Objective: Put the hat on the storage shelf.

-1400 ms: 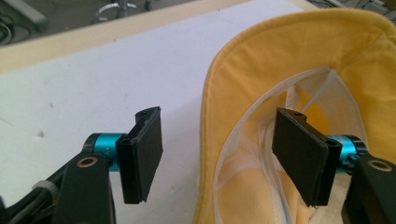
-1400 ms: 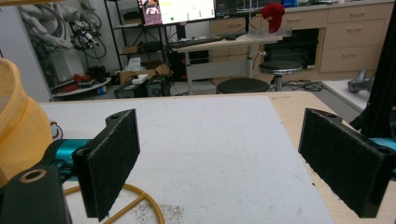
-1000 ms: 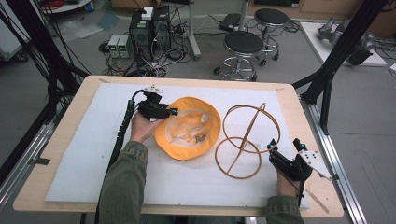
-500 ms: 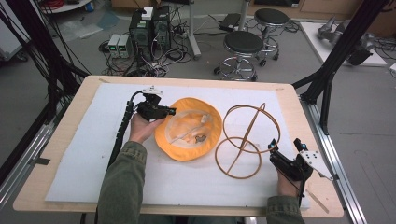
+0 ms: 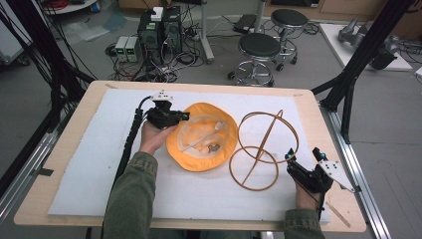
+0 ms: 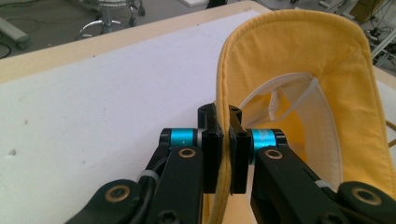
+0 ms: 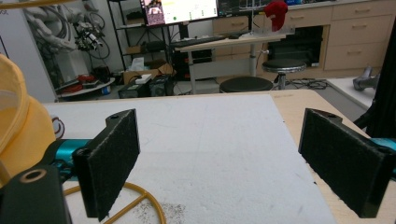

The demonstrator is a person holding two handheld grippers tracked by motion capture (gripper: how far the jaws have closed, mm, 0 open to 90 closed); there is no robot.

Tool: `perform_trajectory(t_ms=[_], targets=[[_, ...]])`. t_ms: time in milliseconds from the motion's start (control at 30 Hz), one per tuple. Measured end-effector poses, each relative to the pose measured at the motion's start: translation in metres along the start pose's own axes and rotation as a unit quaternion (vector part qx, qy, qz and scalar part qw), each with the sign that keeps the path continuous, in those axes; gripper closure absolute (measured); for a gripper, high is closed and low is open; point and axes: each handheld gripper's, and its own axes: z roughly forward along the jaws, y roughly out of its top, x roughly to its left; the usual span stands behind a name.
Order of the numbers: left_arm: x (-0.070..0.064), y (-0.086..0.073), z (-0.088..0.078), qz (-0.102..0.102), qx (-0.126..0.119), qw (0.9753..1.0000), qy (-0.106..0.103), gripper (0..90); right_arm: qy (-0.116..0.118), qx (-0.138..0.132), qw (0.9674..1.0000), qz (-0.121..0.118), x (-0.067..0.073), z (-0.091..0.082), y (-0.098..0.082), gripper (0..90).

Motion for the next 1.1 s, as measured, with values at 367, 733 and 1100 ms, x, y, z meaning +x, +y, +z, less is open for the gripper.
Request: perform_trajectory(t_ms=[367,733,1100], targets=[[-0.008,0.003,-0.008,0.023,-0.061,0.9979,-0.001,86.9,-0.002,-0.003,1.0000,0.002,-0.001,-0.001,0.000,11.4],[-0.024,0.011,-0.024,0.062,-0.128,0.9895,0.024,86.7,-0.003,-0.002,1.0000,0.002,-0.002,-0.001,0.001,11.4],[-0.037,0.020,-0.042,0.060,-0.230,0.9701,0.048,86.5,0.000,-0.002,1.0000,-0.005,0.001,-0.002,0.000,11.4]])
